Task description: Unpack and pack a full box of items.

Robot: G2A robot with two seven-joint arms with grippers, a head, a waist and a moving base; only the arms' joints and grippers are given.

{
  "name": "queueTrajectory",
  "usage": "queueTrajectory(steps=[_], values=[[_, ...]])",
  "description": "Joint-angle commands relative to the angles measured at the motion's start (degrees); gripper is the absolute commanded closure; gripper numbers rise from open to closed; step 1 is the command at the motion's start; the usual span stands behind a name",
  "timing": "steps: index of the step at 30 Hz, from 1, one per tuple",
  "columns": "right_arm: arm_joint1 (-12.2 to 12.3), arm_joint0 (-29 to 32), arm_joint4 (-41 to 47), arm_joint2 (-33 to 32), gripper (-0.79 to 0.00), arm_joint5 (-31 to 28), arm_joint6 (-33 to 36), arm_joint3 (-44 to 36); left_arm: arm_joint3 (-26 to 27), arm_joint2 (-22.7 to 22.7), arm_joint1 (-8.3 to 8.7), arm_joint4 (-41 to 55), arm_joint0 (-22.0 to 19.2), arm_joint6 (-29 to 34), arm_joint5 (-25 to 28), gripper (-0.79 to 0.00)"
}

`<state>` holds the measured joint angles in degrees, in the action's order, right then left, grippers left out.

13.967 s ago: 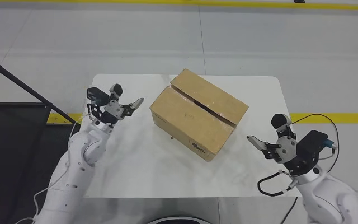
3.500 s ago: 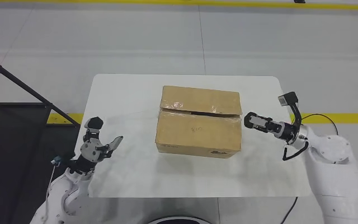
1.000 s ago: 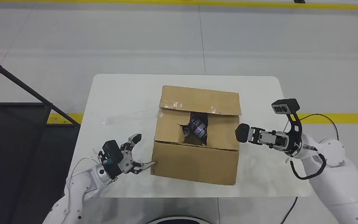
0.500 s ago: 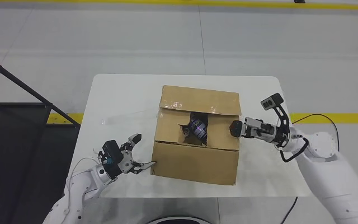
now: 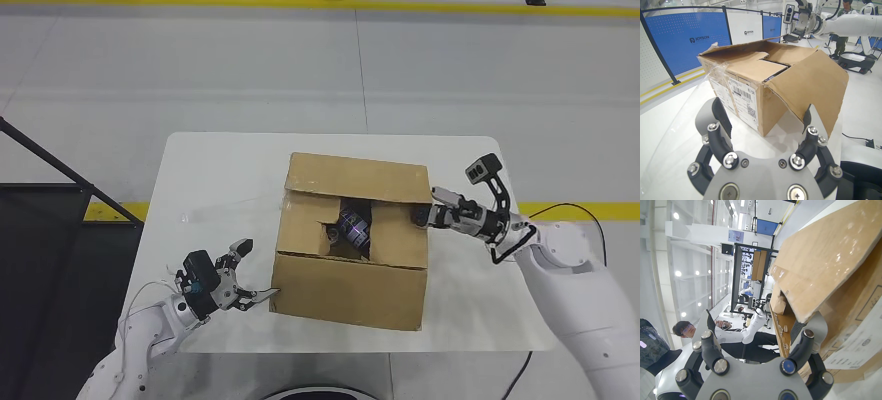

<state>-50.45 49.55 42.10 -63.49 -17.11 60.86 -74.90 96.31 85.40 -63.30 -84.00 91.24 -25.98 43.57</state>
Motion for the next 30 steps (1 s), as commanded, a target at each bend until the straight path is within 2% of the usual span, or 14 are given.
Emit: queueTrajectory(steps=[1, 10, 18, 25, 30], values=[[-0.33, -0.80, 0.15, 0.35, -0.785, 0.05, -0.15, 0.78, 0.00, 0.00, 0.00, 0.00, 0.00, 0.00, 0.00, -0.785], [-2.06, -4.58, 0.10, 1.44, -0.785, -3.04, -2.98, 3.38, 0.00, 0.00, 0.00, 0.00, 0.00, 0.00, 0.00, -0.785], [-4.58, -9.99, -3.12, 4.27, -0.785, -6.42, -12.73, 7.10, 0.00, 0.00, 0.00, 0.00, 0.00, 0.00, 0.00, -0.785], [-7.86, -16.14, -7.67, 9.14, -0.785, -9.31, -21.02, 15.06, 0.00, 0.00, 0.00, 0.00, 0.00, 0.00, 0.00, -0.785], [-10.33, -19.57, -13.99, 13.03, -0.785, -10.81, -28.00, 20.84, 0.00, 0.00, 0.00, 0.00, 0.00, 0.00, 0.00, -0.785]])
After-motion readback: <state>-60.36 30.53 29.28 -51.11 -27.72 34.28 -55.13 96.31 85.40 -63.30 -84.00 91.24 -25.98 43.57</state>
